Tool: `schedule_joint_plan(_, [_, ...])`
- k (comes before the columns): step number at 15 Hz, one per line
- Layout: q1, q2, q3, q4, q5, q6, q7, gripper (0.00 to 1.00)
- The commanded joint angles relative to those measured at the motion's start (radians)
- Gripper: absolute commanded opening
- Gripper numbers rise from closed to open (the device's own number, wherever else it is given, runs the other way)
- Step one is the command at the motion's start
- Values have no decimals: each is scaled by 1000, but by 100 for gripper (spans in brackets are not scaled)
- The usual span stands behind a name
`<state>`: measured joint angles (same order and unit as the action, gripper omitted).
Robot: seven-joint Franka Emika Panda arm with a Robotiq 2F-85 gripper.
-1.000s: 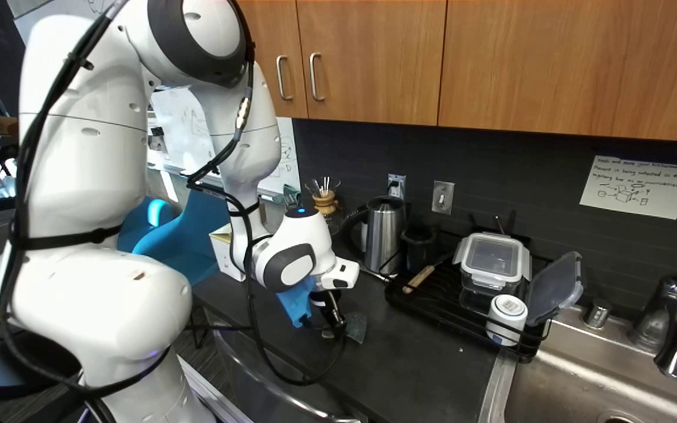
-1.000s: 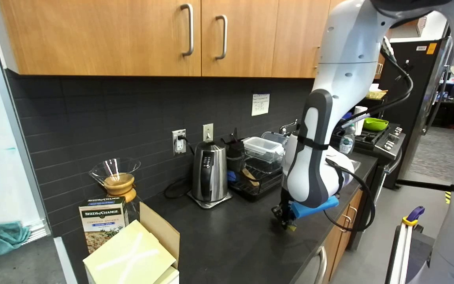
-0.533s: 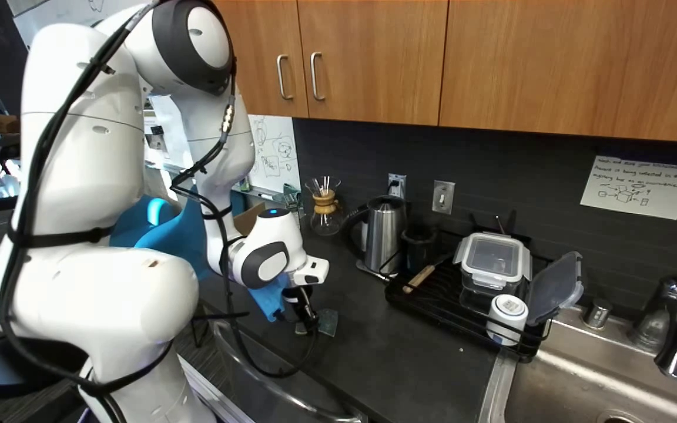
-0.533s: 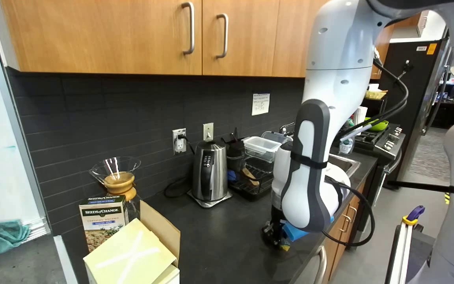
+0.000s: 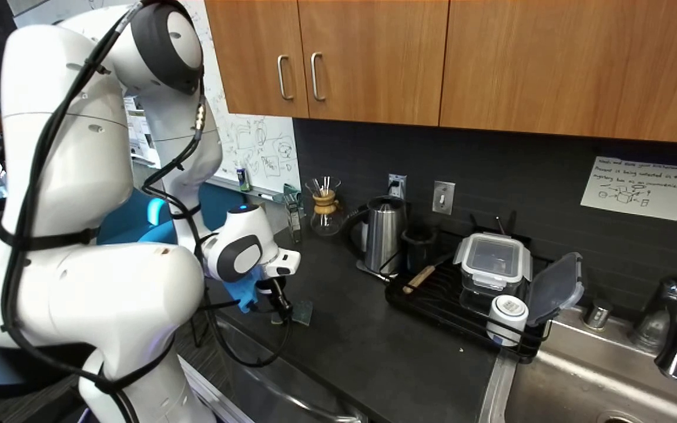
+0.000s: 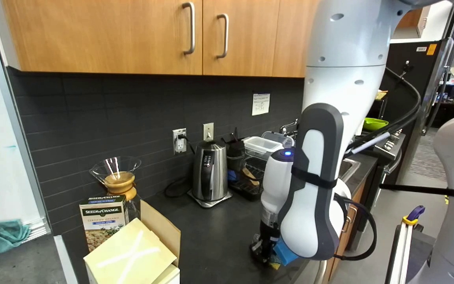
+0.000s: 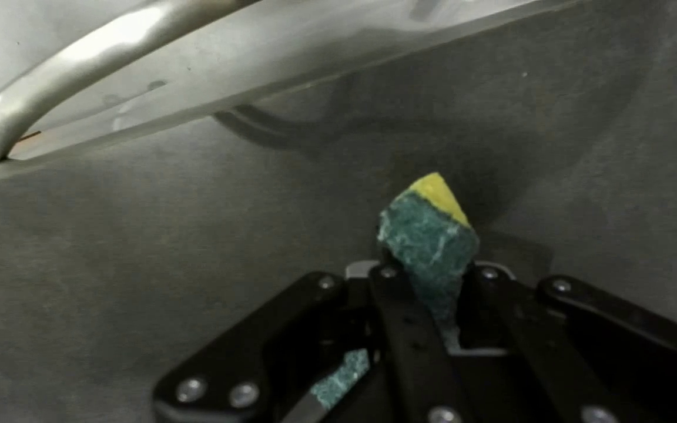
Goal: Shift the sponge to the left
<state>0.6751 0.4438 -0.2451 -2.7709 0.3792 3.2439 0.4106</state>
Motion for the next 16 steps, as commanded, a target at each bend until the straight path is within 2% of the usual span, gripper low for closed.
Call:
schedule_joint_plan(1, [140, -31, -58, -13, 66, -23, 28, 5])
schedule_joint_plan(7, [353, -27, -206, 3, 119, -74, 82, 5])
schedule_joint_plan(11, [433, -23, -288, 19, 103, -132, 115, 5])
schedule_joint_plan(16, [499, -29, -365, 20, 94, -169, 127, 5])
